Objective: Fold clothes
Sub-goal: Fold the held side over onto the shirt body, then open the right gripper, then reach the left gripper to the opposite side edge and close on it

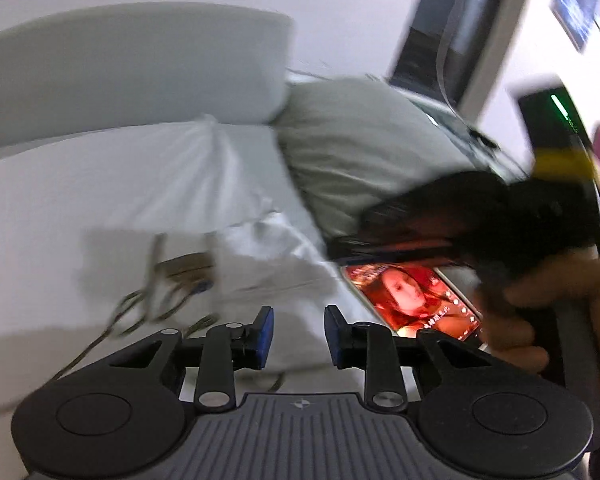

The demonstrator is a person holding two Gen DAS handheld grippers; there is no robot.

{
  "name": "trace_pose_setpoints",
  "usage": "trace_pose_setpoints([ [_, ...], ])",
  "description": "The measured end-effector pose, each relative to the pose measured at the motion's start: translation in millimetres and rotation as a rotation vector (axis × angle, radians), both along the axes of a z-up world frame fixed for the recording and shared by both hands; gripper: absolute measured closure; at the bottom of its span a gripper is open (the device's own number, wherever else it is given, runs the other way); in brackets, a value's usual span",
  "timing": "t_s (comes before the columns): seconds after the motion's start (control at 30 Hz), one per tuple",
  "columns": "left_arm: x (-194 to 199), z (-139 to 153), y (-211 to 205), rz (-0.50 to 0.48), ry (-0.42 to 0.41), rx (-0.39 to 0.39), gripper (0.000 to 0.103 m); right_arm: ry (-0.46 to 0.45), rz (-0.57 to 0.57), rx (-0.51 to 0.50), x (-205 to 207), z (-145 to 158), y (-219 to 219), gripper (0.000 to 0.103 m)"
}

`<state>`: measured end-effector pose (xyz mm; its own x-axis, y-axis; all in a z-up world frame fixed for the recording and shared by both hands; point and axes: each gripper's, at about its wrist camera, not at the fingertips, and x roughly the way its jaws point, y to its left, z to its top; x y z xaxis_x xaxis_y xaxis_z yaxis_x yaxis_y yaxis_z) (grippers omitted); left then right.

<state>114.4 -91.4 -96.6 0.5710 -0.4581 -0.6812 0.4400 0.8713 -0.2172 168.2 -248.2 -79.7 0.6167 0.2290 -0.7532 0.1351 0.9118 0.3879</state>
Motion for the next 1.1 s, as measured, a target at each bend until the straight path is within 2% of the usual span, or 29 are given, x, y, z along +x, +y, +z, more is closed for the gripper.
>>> trace_pose_setpoints([
  [0.13, 22.7, -29.9, -18.9, -0.054, 0.071, 0.073, 0.092, 0.108, 0.038, 0.049, 39.3, -23.1, 1.7, 0.082],
  [0.2, 20.8, -35.4, -12.4, -0.058, 0.073, 0.036, 0.092, 0.158, 0.036, 0.03, 55.3, -38.7, 3.2, 0.082],
  [0.3, 20.9, -36.9, -7.6, -0.068, 0.086, 0.01, 0.092, 0.137, 0.02, 0.028, 72.6, -44.3, 4.3, 0.081],
  [0.47, 16.5, -38.6, -7.1, -0.081, 0.077, 0.013, 0.092, 0.109, -0.01, 0.033, 111.1, -56.4, 5.9, 0.079],
  [0.57, 15.6, -35.0, -6.5, -0.081, 0.081, 0.016, 0.091, 0.067, -0.032, 0.047, 115.8, -53.1, 3.5, 0.079],
  [0.7, 8.3, -21.5, -2.7, -0.038, 0.075, 0.015, 0.091, -0.005, -0.049, 0.063, 82.2, -26.7, -0.2, 0.078],
  [0.8, -10.3, -6.7, 17.4, 0.006, 0.075, -0.027, 0.087, -0.003, 0.024, 0.038, 42.4, -13.2, 9.3, 0.078],
  [0.87, -26.5, 1.3, 38.6, 0.058, 0.09, -0.055, 0.069, -0.003, 0.08, 0.049, 7.0, -8.8, 16.6, 0.078],
  [0.9, -35.7, 4.5, 50.6, 0.089, 0.101, -0.067, 0.068, -0.011, 0.108, 0.052, -12.3, -6.7, 20.7, 0.076],
  [1.0, -60.5, 0.0, 78.1, 0.21, 0.144, -0.041, 0.066, -0.085, 0.176, -0.032, -61.8, -5.5, 33.8, 0.06],
  [1.1, -79.4, -10.2, 87.2, 0.306, 0.15, -0.005, 0.066, -0.119, 0.196, -0.107, -94.5, -13.3, 41.6, 0.06],
])
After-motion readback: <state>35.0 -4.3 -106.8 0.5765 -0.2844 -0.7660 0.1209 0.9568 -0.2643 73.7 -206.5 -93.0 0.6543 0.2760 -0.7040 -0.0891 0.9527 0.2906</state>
